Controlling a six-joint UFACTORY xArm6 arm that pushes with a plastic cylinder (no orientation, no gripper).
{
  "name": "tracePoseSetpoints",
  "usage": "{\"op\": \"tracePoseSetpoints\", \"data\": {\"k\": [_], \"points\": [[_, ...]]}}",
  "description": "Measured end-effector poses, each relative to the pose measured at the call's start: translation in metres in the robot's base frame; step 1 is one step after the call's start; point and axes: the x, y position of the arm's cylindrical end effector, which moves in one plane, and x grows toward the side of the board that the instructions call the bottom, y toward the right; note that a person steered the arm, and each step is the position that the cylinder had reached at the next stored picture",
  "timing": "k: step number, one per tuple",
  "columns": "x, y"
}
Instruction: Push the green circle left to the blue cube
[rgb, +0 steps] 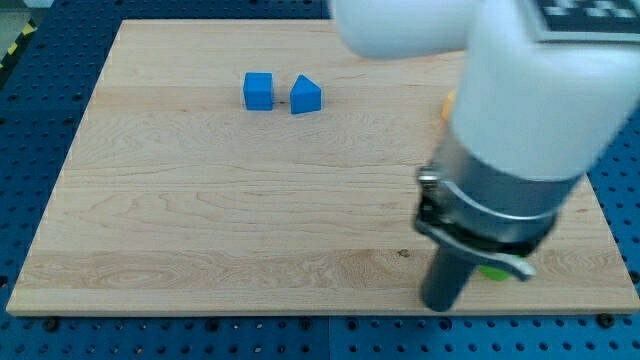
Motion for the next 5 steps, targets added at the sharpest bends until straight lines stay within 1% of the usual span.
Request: {"op": "tracePoseSetpoints", "data": {"k": [1,2,3,4,5], "points": [[0.0,0.078],[-0.001,0.103],[-0.014,0.1],[-0.02,0.079],[-0.023,0.07]]}}
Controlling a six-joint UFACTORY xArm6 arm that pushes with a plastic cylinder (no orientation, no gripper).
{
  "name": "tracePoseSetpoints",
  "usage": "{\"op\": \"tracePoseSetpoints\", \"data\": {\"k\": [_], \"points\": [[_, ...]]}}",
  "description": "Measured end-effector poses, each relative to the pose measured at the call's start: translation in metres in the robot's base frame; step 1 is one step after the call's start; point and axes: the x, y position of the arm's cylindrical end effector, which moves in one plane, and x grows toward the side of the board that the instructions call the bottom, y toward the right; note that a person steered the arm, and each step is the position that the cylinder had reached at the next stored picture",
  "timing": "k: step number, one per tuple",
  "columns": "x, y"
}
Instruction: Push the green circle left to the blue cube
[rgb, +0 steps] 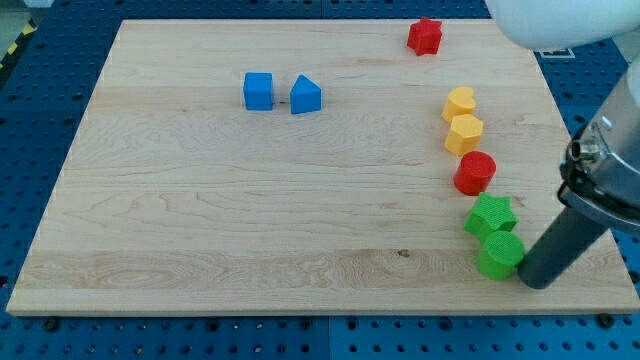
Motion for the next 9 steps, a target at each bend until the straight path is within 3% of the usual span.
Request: {"op": "tracePoseSetpoints", "data": {"k": [3,5,9], "points": [[-0.013,-0.058],[-0.046,-0.092],[-0.114,-0.241]]}}
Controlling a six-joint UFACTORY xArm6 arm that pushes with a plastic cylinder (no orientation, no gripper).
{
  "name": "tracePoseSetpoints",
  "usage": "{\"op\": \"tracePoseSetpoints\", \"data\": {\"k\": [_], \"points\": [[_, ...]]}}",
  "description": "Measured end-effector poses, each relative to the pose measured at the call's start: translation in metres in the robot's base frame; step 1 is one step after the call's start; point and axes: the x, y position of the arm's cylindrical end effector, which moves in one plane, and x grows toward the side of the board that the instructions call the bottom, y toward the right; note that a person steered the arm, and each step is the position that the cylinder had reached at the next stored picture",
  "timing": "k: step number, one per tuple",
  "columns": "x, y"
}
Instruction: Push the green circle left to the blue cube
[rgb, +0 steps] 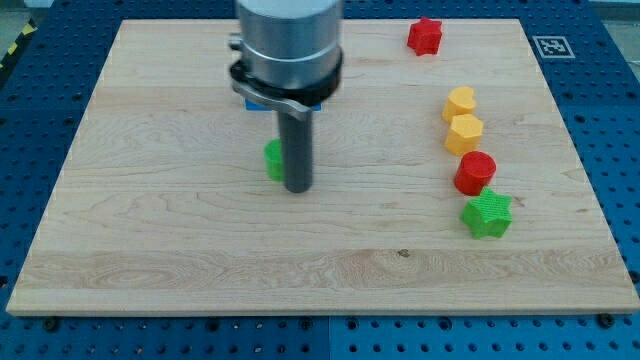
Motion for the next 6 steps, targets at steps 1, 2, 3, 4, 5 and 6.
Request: {"op": "tracePoseSetpoints", "data": {"k": [1,2,3,4,5,6], "points": [[-0.017,-0.04],[-0.039,-0.071],[-0.059,-0.08],[-0.053,-0.092],[-0.037,-0.103],[-0.037,-0.053]]}}
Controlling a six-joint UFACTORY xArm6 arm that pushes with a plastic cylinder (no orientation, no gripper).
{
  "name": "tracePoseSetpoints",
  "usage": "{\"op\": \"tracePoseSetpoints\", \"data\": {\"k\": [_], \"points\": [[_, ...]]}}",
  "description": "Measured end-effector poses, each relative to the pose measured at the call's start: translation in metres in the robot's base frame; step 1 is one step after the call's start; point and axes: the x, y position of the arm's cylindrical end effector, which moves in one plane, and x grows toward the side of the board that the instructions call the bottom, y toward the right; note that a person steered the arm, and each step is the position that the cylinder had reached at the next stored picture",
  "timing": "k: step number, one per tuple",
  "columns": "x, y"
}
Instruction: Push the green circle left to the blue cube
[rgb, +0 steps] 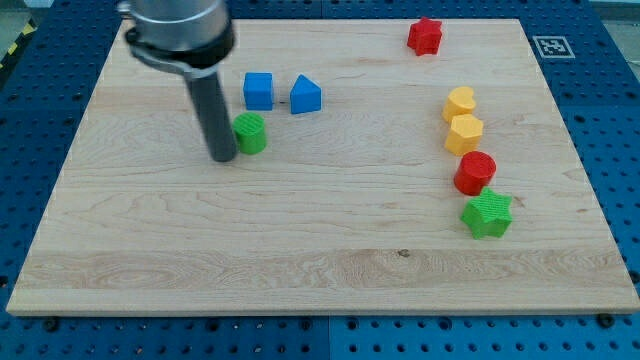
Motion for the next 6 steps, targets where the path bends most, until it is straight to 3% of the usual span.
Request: {"op": "tracePoseSetpoints", "data": {"k": [3,6], "points": [[0.004,0.06],[-0.025,0.027]]}}
